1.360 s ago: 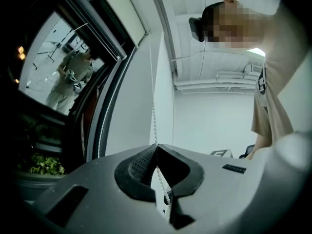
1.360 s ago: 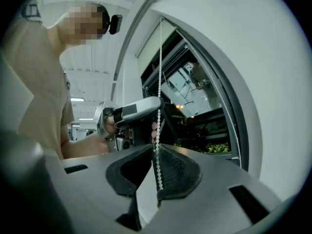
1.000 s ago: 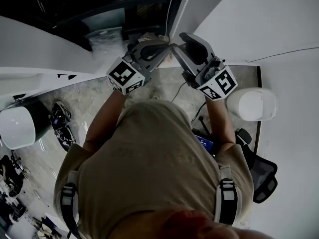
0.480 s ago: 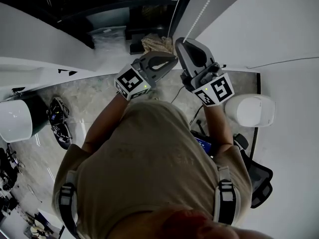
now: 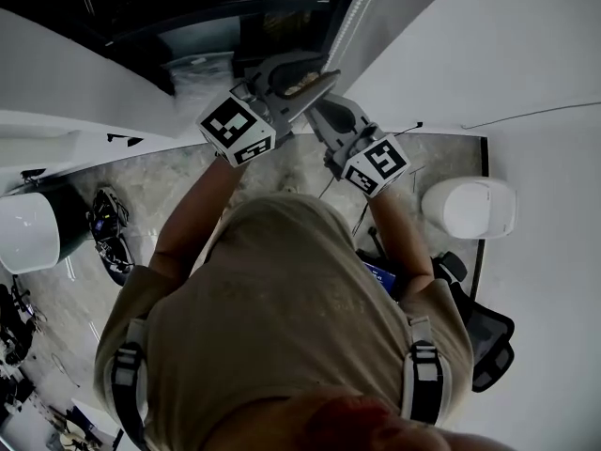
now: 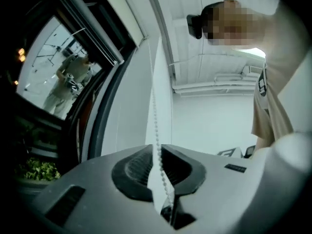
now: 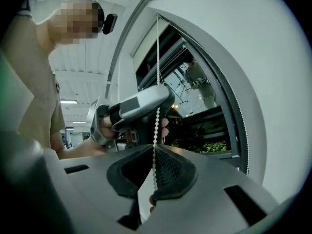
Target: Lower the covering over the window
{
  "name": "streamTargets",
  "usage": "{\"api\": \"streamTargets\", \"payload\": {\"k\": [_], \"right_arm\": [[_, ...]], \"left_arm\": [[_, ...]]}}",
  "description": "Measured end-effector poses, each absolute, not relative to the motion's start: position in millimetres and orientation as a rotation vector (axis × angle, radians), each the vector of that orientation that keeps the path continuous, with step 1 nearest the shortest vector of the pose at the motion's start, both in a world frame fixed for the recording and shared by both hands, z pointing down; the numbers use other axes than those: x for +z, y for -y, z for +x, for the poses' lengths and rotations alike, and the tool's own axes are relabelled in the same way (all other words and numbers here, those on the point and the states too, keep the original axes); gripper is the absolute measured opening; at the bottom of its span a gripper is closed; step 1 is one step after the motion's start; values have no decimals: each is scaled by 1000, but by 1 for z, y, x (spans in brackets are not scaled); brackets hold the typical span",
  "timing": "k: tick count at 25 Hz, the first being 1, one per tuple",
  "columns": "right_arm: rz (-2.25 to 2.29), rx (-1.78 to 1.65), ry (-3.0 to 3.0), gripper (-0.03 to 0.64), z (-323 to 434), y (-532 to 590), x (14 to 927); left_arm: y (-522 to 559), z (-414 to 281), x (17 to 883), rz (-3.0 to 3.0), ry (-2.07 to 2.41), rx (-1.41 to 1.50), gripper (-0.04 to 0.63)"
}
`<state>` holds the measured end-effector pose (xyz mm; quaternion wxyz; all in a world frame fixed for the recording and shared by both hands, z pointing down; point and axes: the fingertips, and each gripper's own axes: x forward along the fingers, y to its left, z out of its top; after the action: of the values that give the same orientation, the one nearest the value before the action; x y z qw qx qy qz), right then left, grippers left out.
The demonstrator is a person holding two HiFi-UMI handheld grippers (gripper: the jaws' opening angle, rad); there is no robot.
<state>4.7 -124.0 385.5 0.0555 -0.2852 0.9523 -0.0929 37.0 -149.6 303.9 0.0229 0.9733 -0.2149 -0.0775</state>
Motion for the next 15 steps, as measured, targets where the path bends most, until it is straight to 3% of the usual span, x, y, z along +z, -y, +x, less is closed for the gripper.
{"api": "streamTargets", "payload": {"k": [1,6,9,15], "right_arm": [[-865,-283,-2887,18,4,122,386],[-817,-269,-2788,21,29,117,374],[-863,-336,-2587,86,62,126,351],[-882,-135,-2672,86,53,130,317]], "left_arm": [[147,42,304,3031,633,-218,23],[151,37,307,3029,733,-188,17],[160,27,328,3046,900,-39,17],[124,59,405,2972,672,175,17]]}}
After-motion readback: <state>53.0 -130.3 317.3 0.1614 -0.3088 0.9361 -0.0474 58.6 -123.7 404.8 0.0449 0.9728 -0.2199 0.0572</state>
